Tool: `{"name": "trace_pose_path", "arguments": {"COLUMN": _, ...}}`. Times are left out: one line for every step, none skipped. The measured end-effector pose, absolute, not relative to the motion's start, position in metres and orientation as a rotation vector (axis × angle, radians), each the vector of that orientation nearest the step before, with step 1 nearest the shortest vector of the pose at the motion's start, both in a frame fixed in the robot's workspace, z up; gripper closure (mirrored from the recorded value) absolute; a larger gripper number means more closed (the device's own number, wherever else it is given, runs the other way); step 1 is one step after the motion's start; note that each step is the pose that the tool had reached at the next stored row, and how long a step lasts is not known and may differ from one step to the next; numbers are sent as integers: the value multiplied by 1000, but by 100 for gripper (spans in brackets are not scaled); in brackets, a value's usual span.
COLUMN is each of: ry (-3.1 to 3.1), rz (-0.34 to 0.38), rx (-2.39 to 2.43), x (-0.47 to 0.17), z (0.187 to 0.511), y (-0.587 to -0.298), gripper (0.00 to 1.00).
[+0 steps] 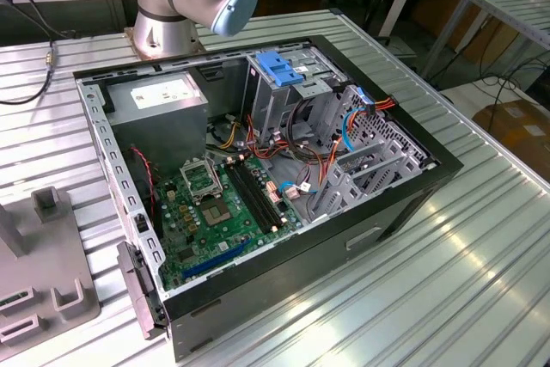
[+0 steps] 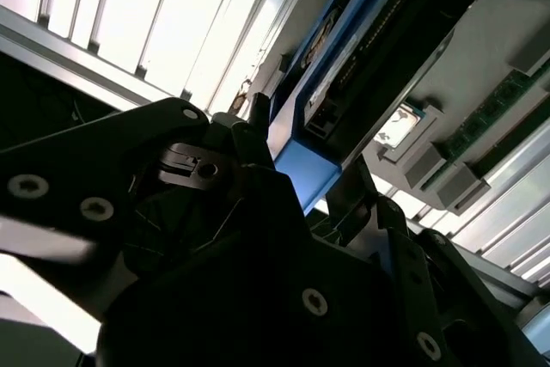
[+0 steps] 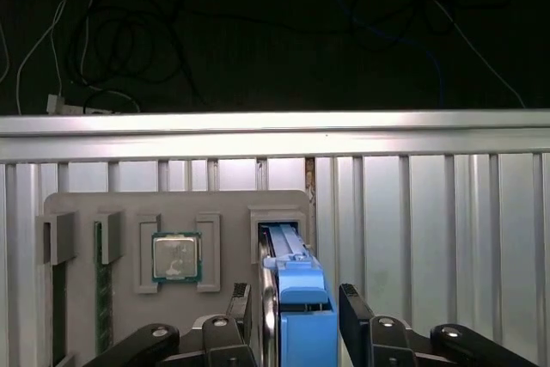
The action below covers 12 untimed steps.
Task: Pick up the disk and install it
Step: 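Pick up the disk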
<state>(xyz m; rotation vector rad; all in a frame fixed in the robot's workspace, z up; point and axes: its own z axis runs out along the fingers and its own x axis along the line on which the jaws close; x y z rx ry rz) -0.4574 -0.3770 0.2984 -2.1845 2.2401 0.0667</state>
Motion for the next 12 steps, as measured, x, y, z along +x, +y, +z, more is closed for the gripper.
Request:
{"name": "trace_pose_path", "arguments": {"ry": 2240, "rz": 67, "rx": -2185, "x": -457, "z": 298, "y": -377, "gripper": 47}}
{"name": "trace_pose_path", "arguments": {"ry": 2240, "rz": 67, "rx": -2185, "x": -457, "z": 298, "y": -377, "gripper": 47}}
{"name": "trace_pose_path", "arguments": {"ry": 2240, "rz": 67, "rx": -2185, "x": -457, "z": 298, "y": -377, "gripper": 47}}
{"name": "trace_pose_path", "arguments": {"ry": 2240, "rz": 67, "rx": -2185, "x": -457, "z": 298, "y": -377, "gripper": 47}}
{"name": "trace_pose_path", "arguments": {"ry": 2240, "rz": 67, "rx": -2185, "x": -457, "z": 298, "y": -377, "gripper": 47}}
{"name": "trace_pose_path", "arguments": {"ry": 2240, "rz": 66, "rx": -2185, "x": -457, "z": 297, "y": -377, "gripper": 49}}
{"name": "trace_pose_path", "arguments": {"ry": 2240, "rz": 66, "rx": -2185, "x": -457, "z": 297, "y": -377, "gripper": 49}}
{"name": "trace_pose_path", "arguments": {"ry": 2240, "rz": 66, "rx": -2185, "x": -457, "z": 297, "y": -377, "gripper": 56}}
{"name": "trace_pose_path", "arguments": {"ry": 2240, "rz": 66, "rx": -2185, "x": -457, "z": 297, "y": -377, "gripper": 56}}
{"name": "trace_pose_path", "arguments": {"ry": 2240, "rz": 66, "rx": -2185, "x": -457, "z": 297, "y": -377, "gripper": 56}}
{"name": "trace_pose_path", "arguments": {"ry": 2240, "rz": 66, "rx": -2185, "x": -457, "z": 297, "y": -377, "gripper": 56}}
{"name": "trace_pose_path", "arguments": {"ry": 2240, "rz": 66, "rx": -2185, "x": -457, "z": 297, "y": -377, "gripper": 56}}
